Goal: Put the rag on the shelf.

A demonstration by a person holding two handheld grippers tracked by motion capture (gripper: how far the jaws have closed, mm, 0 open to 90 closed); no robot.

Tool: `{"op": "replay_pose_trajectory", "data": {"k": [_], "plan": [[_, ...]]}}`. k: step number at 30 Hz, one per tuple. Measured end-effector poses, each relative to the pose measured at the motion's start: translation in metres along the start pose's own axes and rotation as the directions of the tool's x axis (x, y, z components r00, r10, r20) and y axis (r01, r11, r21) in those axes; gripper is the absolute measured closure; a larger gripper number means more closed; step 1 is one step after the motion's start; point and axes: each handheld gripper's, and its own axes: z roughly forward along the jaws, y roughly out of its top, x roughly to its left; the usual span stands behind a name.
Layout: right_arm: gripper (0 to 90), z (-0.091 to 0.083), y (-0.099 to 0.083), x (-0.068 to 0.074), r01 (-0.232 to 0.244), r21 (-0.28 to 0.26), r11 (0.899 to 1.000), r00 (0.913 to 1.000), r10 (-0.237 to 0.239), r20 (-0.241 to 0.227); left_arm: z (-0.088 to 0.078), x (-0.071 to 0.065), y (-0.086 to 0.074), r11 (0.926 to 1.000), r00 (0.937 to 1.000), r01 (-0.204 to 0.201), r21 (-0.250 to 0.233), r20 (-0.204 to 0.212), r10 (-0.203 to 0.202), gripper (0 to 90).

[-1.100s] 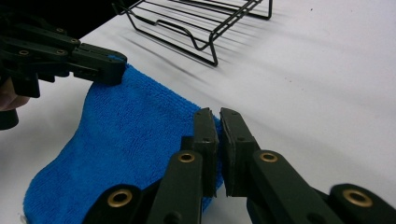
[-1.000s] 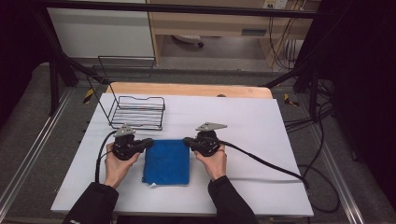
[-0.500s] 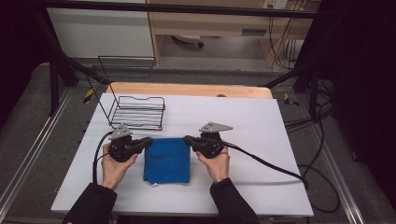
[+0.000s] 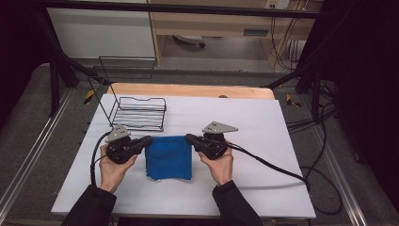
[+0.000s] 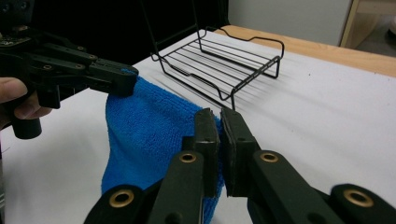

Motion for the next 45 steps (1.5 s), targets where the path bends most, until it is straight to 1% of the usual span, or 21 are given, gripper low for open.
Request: {"op": "replay_pose_trajectory", "data": {"k": [6, 9, 13, 17, 23, 27, 30, 32, 36, 37, 38, 39, 45], "plan": [[86.2, -0.005, 0.010, 0.005, 0.026, -0.030, 0.999, 0.9997, -0.026, -0.003, -0.009, -0.001, 0.007, 0.9993, 1.0000, -0.005, -0.036, -0.004, 0.004, 84.7], [86.2, -0.006, 0.014, 0.008, 0.033, -0.043, 0.998, 0.9994, -0.033, -0.002, -0.014, -0.002, 0.010, 0.9985, 0.9998, -0.018, -0.051, -0.013, 0.018, 84.7], [86.2, -0.008, 0.020, 0.012, 0.038, -0.063, 0.997, 0.9993, -0.039, -0.003, -0.020, -0.003, 0.015, 0.9969, 0.9996, -0.020, -0.076, -0.022, 0.018, 84.7], [86.3, -0.009, 0.029, 0.017, 0.056, -0.077, 0.995, 0.9984, -0.056, -0.006, -0.027, -0.001, 0.019, 0.9948, 0.9994, -0.020, -0.100, -0.029, 0.017, 84.7], [86.3, -0.009, 0.043, 0.025, 0.081, -0.110, 0.991, 0.9965, -0.083, -0.009, -0.036, 0.001, 0.025, 0.9902, 0.9986, -0.025, -0.137, -0.049, 0.019, 84.7], [86.3, -0.007, 0.049, 0.029, 0.093, -0.123, 0.988, 0.9955, -0.095, -0.009, -0.042, 0.004, 0.028, 0.9868, 0.9982, -0.022, -0.161, -0.058, 0.013, 84.8], [86.3, -0.005, 0.053, 0.031, 0.099, -0.126, 0.987, 0.9948, -0.101, -0.012, -0.046, 0.005, 0.029, 0.9844, 0.9967, -0.031, -0.173, -0.080, 0.017, 84.8], [86.3, -0.004, 0.055, 0.032, 0.103, -0.128, 0.986, 0.9944, -0.105, -0.012, -0.047, 0.006, 0.030, 0.9834, 0.9968, -0.029, -0.179, -0.079, 0.015, 84.9], [86.3, -0.003, 0.059, 0.035, 0.108, -0.141, 0.984, 0.9938, -0.111, -0.013, -0.051, 0.008, 0.032, 0.9808, 0.9957, -0.031, -0.193, -0.092, 0.013, 85.0], [86.3, -0.003, 0.060, 0.036, 0.109, -0.144, 0.984, 0.9936, -0.112, -0.014, -0.051, 0.008, 0.033, 0.9798, 0.9962, -0.025, -0.199, -0.087, 0.007, 85.0], [86.3, -0.002, 0.061, 0.036, 0.113, -0.144, 0.983, 0.9932, -0.116, -0.013, -0.052, 0.009, 0.034, 0.9786, 0.9955, -0.029, -0.204, -0.094, 0.010, 85.0], [86.4, -0.002, 0.062, 0.037, 0.113, -0.150, 0.982, 0.9932, -0.116, -0.012, -0.053, 0.009, 0.034, 0.9773, 0.9959, -0.022, -0.211, -0.090, 0.003, 85.0], [86.4, 0.002, 0.067, 0.042, 0.122, -0.169, 0.978, 0.9921, -0.125, -0.008, -0.059, 0.013, 0.037, 0.9713, 0.9950, -0.018, -0.237, -0.100, -0.006, 85.0]]}}
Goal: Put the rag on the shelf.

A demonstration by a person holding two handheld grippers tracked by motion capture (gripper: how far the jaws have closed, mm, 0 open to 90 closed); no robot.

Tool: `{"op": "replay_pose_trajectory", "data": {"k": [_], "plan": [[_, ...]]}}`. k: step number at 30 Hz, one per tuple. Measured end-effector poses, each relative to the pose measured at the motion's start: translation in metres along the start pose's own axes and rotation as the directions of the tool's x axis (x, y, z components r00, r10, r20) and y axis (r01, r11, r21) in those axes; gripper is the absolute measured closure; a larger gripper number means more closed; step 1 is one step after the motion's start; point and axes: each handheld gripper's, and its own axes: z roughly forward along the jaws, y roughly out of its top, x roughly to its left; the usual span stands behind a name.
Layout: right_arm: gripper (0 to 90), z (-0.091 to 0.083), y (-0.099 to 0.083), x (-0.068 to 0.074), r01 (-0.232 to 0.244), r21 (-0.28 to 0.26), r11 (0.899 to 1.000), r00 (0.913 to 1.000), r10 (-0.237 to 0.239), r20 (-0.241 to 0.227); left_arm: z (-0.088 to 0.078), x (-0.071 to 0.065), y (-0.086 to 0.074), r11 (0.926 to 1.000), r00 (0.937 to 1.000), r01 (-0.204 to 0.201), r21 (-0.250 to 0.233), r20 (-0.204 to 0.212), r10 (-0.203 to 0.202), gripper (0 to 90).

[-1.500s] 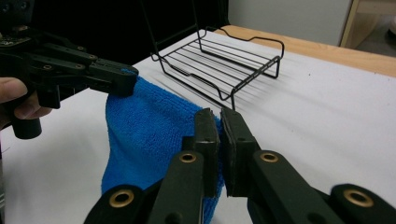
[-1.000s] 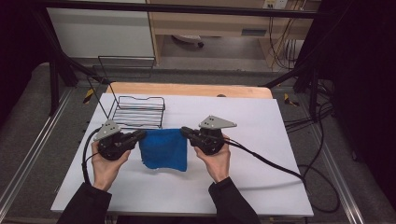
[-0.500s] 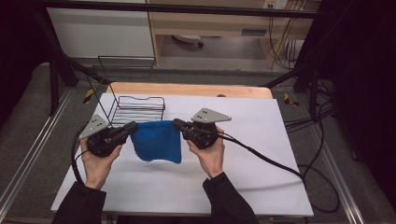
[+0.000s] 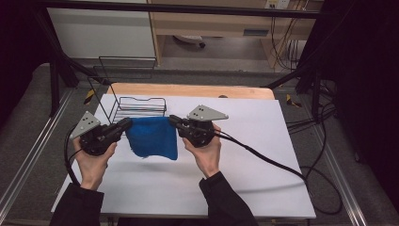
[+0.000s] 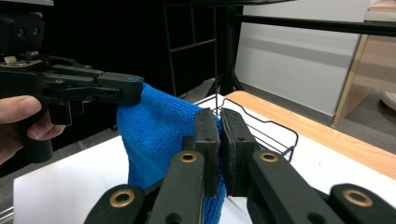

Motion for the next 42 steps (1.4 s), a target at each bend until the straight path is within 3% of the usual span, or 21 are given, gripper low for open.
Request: {"op": "replay_pose_trajectory", "data": {"k": [20, 27, 42], "plan": [[86.4, 0.013, 0.028, 0.010, 0.044, -0.064, 0.997, 0.9990, -0.045, 0.000, -0.018, 0.014, 0.023, 0.9957, 0.9999, 0.003, -0.093, -0.015, -0.004, 85.2], [86.5, 0.019, 0.044, 0.015, 0.058, -0.114, 0.992, 0.9983, -0.059, 0.003, -0.026, 0.021, 0.034, 0.9890, 0.9998, 0.001, -0.148, -0.021, -0.004, 85.2], [86.5, 0.027, 0.074, 0.015, 0.091, -0.146, 0.985, 0.9959, -0.090, 0.014, -0.028, 0.032, 0.063, 0.9736, 0.9990, 0.003, -0.228, -0.042, -0.013, 85.3]]}}
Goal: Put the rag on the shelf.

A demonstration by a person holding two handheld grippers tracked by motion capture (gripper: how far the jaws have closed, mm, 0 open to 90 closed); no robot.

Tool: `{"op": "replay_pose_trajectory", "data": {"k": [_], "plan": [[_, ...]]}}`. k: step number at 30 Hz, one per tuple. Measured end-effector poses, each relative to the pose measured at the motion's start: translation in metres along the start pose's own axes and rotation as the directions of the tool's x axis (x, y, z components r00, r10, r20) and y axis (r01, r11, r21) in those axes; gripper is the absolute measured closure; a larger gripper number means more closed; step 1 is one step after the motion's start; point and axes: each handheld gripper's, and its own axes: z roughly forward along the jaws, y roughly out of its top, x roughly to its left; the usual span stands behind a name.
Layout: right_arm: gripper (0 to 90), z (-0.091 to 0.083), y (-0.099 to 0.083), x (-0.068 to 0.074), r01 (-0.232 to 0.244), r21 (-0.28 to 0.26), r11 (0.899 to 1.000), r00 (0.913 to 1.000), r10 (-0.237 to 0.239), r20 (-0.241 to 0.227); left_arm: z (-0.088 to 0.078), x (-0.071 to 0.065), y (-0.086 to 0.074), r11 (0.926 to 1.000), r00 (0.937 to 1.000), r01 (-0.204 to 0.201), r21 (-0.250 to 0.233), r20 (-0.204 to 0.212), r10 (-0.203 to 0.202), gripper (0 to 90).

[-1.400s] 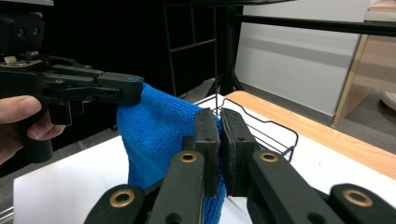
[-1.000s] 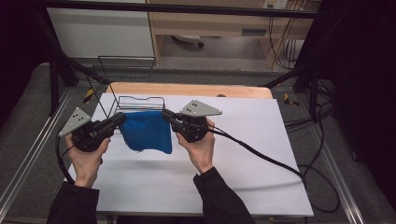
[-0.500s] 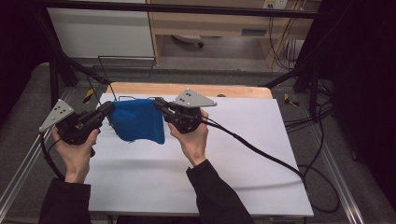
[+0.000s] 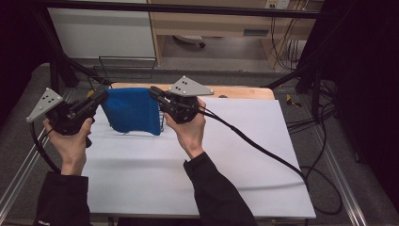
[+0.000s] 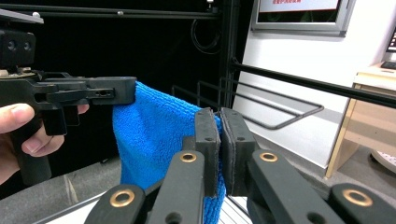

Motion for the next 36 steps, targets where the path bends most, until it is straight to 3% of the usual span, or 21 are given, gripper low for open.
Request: {"op": "replay_pose_trajectory", "data": {"k": [15, 30, 36], "plan": [[86.5, 0.016, 0.035, -0.001, 0.031, -0.043, 0.999, 0.9995, -0.031, 0.010, 0.003, 0.012, 0.034, 0.9978, 0.9997, -0.010, -0.066, -0.021, 0.009, 85.3], [86.4, 0.032, 0.064, -0.011, 0.051, -0.075, 0.996, 0.9985, -0.049, 0.026, 0.015, 0.024, 0.065, 0.9956, 0.9989, -0.031, -0.088, -0.038, 0.028, 85.3], [86.4, 0.042, 0.078, -0.012, 0.072, -0.083, 0.994, 0.9971, -0.070, 0.031, 0.019, 0.033, 0.077, 0.9944, 0.9986, -0.018, -0.104, -0.052, 0.012, 85.3]]}}
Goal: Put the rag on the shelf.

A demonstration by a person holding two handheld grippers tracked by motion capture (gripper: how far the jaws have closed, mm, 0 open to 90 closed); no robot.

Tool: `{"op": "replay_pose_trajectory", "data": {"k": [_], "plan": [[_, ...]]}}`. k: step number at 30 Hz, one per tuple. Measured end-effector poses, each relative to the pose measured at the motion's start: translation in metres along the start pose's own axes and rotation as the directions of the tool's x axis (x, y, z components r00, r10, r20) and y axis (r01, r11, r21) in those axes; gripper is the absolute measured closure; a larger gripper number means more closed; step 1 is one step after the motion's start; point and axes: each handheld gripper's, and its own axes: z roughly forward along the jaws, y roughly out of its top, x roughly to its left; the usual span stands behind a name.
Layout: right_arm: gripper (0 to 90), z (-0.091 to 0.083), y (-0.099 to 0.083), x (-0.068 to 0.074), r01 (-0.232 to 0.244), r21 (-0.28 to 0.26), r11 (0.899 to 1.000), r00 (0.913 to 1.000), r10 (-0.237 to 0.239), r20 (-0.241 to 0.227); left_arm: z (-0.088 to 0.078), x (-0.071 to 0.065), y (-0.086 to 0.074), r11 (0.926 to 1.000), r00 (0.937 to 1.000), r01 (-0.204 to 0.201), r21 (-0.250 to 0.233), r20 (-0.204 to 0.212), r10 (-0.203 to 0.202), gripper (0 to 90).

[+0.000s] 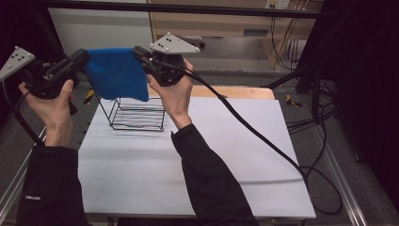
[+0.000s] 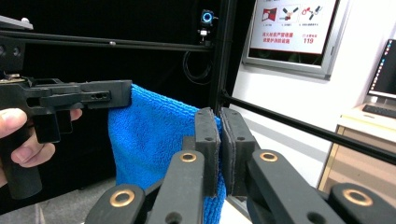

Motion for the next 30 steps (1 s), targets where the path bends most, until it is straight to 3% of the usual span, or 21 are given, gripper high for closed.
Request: {"op": "replay_pose_trajectory", "data": {"k": [7, 21, 30], "plan": [[86.4, 0.015, 0.012, -0.002, -0.007, -0.010, 1.000, 1.0000, 0.007, 0.006, 0.007, 0.010, 0.015, 1.0000, 0.9998, 0.001, -0.005, -0.019, -0.001, 85.3], [86.4, 0.039, 0.023, -0.026, -0.025, -0.014, 1.000, 0.9991, 0.026, 0.033, 0.036, 0.022, 0.032, 0.9999, 0.9991, -0.012, 0.001, -0.041, 0.012, 85.3], [86.3, 0.052, 0.025, -0.042, -0.010, 0.003, 1.000, 0.9982, 0.010, 0.060, 0.058, 0.033, 0.028, 1.0000, 0.9991, 0.006, -0.007, -0.042, -0.006, 85.2]]}}
